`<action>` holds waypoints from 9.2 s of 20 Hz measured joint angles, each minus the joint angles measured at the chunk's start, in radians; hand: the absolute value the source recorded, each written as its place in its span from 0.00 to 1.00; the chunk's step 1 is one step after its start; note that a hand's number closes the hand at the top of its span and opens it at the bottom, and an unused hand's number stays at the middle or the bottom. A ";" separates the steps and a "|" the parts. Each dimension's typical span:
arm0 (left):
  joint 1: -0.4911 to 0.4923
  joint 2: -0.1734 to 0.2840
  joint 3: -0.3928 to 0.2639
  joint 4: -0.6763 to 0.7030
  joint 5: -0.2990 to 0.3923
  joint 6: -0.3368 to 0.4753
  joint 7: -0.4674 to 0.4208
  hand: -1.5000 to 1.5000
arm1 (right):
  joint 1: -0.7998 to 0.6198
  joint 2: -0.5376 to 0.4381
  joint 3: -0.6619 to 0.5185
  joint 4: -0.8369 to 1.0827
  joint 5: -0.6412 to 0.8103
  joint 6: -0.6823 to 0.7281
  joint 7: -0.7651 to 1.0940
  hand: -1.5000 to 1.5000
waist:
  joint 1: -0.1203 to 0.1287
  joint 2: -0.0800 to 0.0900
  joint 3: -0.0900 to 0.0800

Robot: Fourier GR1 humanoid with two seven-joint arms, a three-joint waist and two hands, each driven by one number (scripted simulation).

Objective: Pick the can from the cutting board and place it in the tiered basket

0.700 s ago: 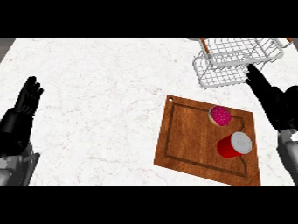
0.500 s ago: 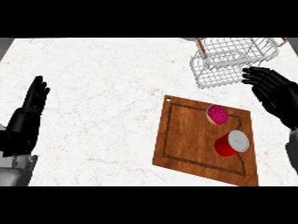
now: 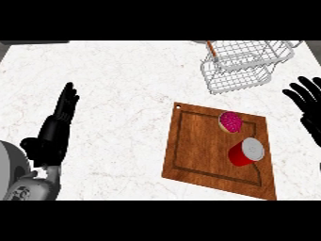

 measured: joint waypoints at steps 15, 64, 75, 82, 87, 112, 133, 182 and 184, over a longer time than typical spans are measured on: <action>-0.004 -0.036 -0.034 -0.022 -0.047 0.037 0.046 0.50 | 0.143 -0.471 -0.242 -0.252 0.182 0.523 0.001 0.00 | 0.003 -0.006 -0.009; -0.026 -0.149 0.034 -0.002 -0.154 -0.052 0.054 0.50 | 0.173 -0.360 0.145 -0.932 1.091 0.545 0.285 0.00 | 0.036 0.003 -0.007; -0.016 -0.170 0.051 -0.009 -0.182 -0.072 0.052 0.50 | 0.194 -0.288 0.192 -0.849 1.388 0.450 0.138 0.00 | 0.034 0.003 -0.008; -0.018 -0.180 0.066 -0.029 -0.195 -0.086 0.074 0.50 | 0.201 -0.267 0.190 -0.731 1.473 0.422 0.027 0.00 | 0.034 0.002 -0.008; -0.024 -0.193 0.068 -0.043 -0.213 -0.087 0.095 0.50 | 0.210 -0.241 0.207 -0.685 1.525 0.392 -0.047 0.00 | 0.034 0.003 -0.008; -0.019 -0.228 0.098 -0.037 -0.246 -0.123 0.089 0.50 | 0.139 -0.054 0.322 -0.526 1.729 0.367 -0.066 0.00 | 0.034 0.002 -0.008; -0.007 -0.237 0.125 -0.019 -0.254 -0.142 0.055 0.50 | 0.175 0.045 0.342 -0.407 1.808 0.229 -0.136 1.00 | 0.034 0.001 -0.009; -0.039 -0.249 0.115 -0.016 -0.268 -0.131 0.083 0.50 | -0.709 0.323 0.066 -0.615 2.016 0.576 0.683 1.00 | 0.042 0.000 -0.009; -0.037 -0.244 0.117 -0.021 -0.266 -0.136 0.085 0.50 | -0.762 0.322 0.023 -0.559 1.983 0.562 0.704 1.00 | 0.043 0.001 -0.009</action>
